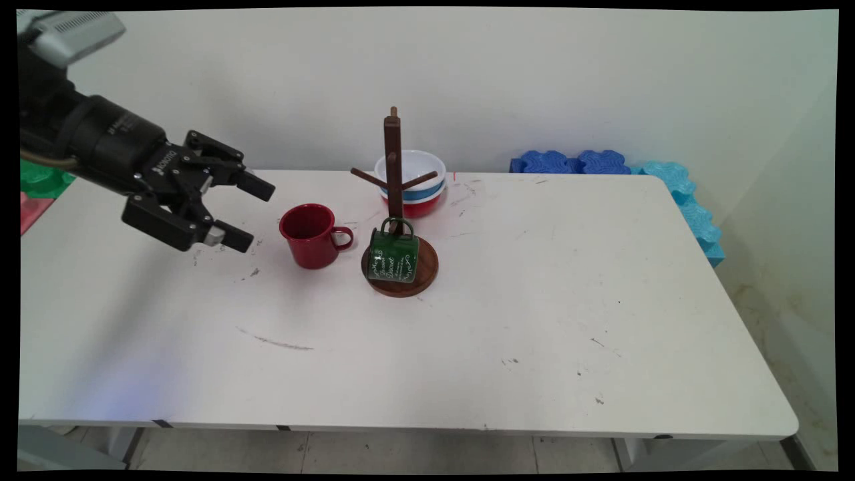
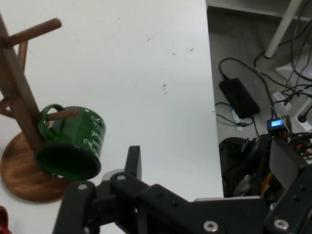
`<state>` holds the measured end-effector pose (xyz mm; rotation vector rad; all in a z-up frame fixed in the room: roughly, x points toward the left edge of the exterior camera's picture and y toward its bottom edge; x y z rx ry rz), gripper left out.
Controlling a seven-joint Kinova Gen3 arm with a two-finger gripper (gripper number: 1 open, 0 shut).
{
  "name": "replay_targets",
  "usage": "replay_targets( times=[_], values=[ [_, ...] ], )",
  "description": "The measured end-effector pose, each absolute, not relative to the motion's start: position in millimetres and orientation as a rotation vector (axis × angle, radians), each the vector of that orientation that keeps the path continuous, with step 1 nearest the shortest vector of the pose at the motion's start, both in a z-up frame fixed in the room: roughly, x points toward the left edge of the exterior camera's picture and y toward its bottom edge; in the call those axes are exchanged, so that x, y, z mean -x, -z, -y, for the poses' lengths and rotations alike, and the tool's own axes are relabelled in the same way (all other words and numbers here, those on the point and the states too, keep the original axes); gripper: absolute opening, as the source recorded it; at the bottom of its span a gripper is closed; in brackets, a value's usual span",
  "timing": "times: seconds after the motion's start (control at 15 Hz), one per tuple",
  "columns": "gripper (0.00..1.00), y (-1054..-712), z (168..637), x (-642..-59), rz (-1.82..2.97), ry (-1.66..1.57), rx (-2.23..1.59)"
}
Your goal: Pick up the green mug from the rack
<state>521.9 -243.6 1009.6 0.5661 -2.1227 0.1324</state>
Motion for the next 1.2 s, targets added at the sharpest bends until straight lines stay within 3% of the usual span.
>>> replay_targets(
  times=[1.2],
  values=[
    [1.00,-930,287,-517,2.093,-0.076,-0.699]
  ],
)
